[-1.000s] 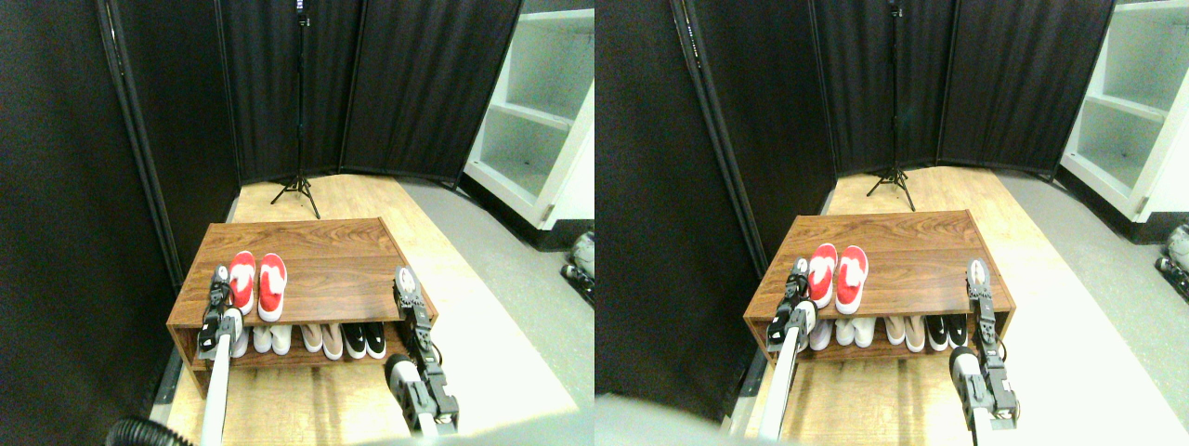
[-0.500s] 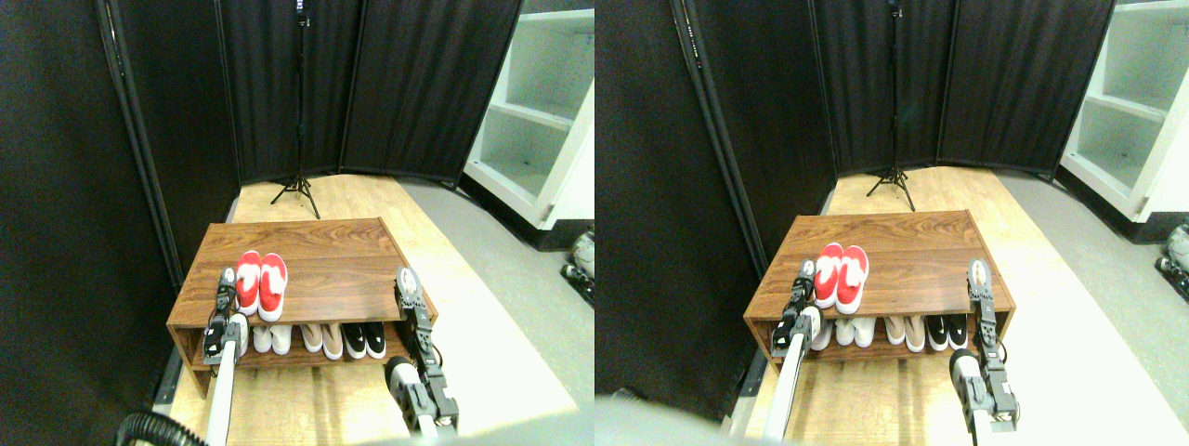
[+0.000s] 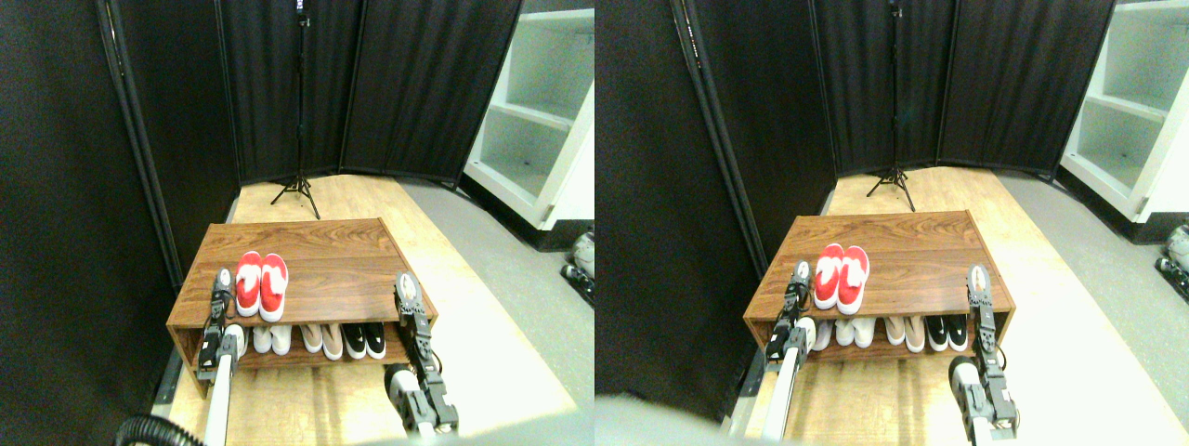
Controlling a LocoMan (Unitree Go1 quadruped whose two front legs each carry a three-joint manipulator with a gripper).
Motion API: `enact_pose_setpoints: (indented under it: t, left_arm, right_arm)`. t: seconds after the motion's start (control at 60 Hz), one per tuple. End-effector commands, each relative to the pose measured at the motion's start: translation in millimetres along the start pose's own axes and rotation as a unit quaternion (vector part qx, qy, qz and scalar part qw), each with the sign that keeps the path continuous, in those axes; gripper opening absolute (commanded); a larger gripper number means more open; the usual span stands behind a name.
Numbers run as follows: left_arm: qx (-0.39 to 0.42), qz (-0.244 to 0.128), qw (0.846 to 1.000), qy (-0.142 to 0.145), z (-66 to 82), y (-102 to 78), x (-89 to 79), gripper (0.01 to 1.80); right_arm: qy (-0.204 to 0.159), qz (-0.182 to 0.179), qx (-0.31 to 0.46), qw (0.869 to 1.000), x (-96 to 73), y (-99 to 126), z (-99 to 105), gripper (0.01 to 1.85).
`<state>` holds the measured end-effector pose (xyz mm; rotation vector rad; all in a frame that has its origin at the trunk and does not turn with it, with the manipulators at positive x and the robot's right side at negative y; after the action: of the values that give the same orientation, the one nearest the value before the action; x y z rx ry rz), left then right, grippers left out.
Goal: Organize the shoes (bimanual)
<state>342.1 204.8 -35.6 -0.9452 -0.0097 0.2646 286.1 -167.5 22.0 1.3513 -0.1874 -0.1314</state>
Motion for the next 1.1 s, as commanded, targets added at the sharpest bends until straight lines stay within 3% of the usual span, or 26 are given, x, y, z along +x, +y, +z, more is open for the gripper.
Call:
enact_pose_setpoints:
  t: [0.017,0.05,0.167,0.267,0.317,0.517,0.667,0.767,1.1]
  left_arm:
    - [0.022,-0.055,0.998,-0.033,35.4,7.3,4.9,0.01]
    - [0.027,-0.070,0.997,-0.036,43.0,3.2,-1.7,0.01]
    - [0.018,-0.066,0.997,-0.032,51.4,6.9,-14.4,0.01]
    - [-0.022,-0.076,0.997,0.006,53.0,1.6,-30.5,0.01]
    - [-0.036,-0.075,0.996,0.012,53.9,4.2,-33.6,0.01]
    - [-0.016,-0.069,0.997,-0.016,60.8,6.4,-67.8,0.01]
    - [-0.013,-0.076,0.997,-0.010,65.3,9.3,-84.5,0.01]
    - [-0.020,-0.083,0.996,0.006,64.9,9.5,-94.3,0.01]
    - [-0.051,-0.057,0.997,0.016,48.1,1.4,-139.7,0.01]
  right_arm:
    - [-0.006,0.018,0.016,1.000,-1.6,9,1,0.01]
    - [-0.005,0.017,0.015,1.000,-2.3,9,0,0.01]
    - [-0.002,0.020,0.014,1.000,-1.9,8,0,0.01]
    - [-0.004,0.022,0.013,1.000,-2.3,9,-1,0.01]
    - [-0.003,0.021,0.013,1.000,-2.2,9,-1,0.01]
    - [-0.002,0.021,0.014,1.000,-4.4,10,-1,0.01]
    - [-0.001,0.022,0.010,1.000,-5.2,10,-1,0.01]
    - [-0.003,0.022,0.006,1.000,-5.3,10,-1,0.01]
    - [0.000,0.015,0.007,1.000,-4.7,10,-1,0.01]
